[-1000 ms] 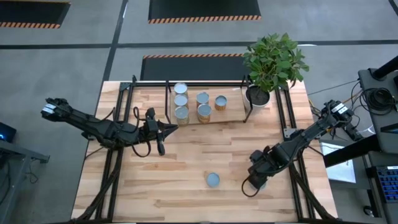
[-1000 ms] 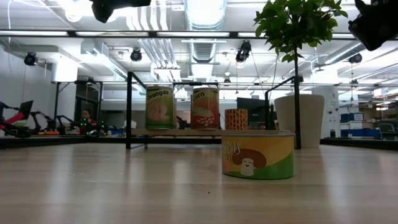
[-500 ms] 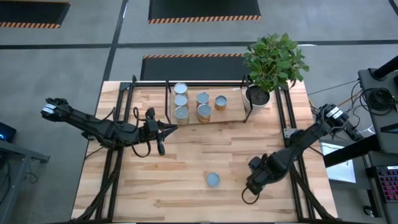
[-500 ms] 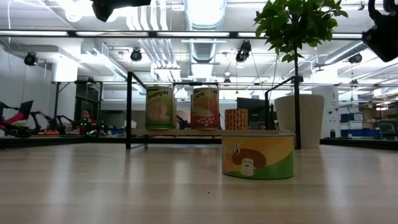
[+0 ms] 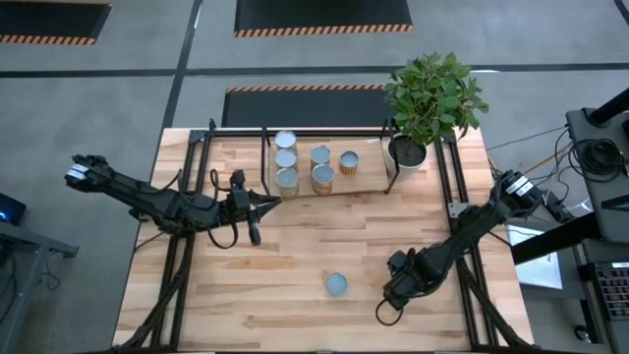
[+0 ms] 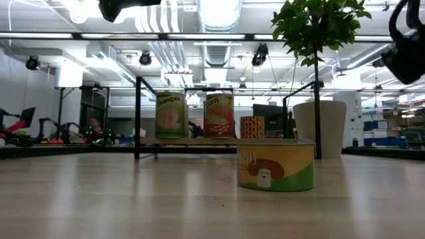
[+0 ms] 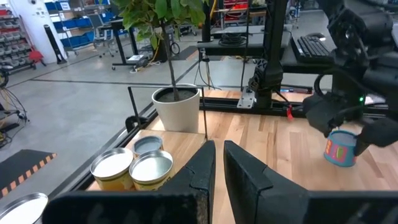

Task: Pick and place cans onto a shelf
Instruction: Put the canned mixed fruits on the shelf

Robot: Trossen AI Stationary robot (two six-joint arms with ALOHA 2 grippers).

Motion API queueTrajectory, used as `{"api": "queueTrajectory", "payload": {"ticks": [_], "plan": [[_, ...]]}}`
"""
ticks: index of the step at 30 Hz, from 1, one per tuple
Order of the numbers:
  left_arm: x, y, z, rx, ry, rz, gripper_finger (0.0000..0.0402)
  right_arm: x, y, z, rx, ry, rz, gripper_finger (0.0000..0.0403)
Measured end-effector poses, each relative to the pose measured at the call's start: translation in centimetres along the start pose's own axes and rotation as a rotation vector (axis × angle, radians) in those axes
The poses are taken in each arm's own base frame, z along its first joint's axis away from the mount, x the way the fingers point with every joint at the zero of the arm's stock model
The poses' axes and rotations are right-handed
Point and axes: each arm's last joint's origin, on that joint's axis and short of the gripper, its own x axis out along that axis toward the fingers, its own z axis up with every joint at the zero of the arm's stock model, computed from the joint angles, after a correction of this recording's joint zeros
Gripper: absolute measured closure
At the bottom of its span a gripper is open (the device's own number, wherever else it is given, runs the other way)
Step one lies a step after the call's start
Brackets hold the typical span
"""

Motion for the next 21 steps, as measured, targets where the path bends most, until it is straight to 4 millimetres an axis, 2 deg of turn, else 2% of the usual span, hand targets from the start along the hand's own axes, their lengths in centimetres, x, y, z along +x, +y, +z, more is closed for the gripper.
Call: {"api": "queueTrajectory", "payload": {"ticks": [5, 10, 15, 21], "plan": [[0.0, 0.0, 0.1, 0.001, -0.009, 0.0, 0.0387, 1.0, 0.2, 0.2, 0.001, 0.015, -0.036, 0.0084], [0.0, 0.0, 0.1, -0.001, -0.012, 0.0, 0.0387, 0.3, 0.1, 0.9, -0.015, 0.014, -0.009, 0.0126], [0.0, 0.0, 0.1, -0.003, -0.012, 0.0, 0.0387, -2.2, 0.4, 2.0, -0.026, -0.007, 0.07, 0.0118], [0.0, 0.0, 0.1, -0.003, -0.011, 0.0, 0.0387, -7.4, 1.1, 4.2, -0.075, -0.113, 0.068, 0.0095]]}}
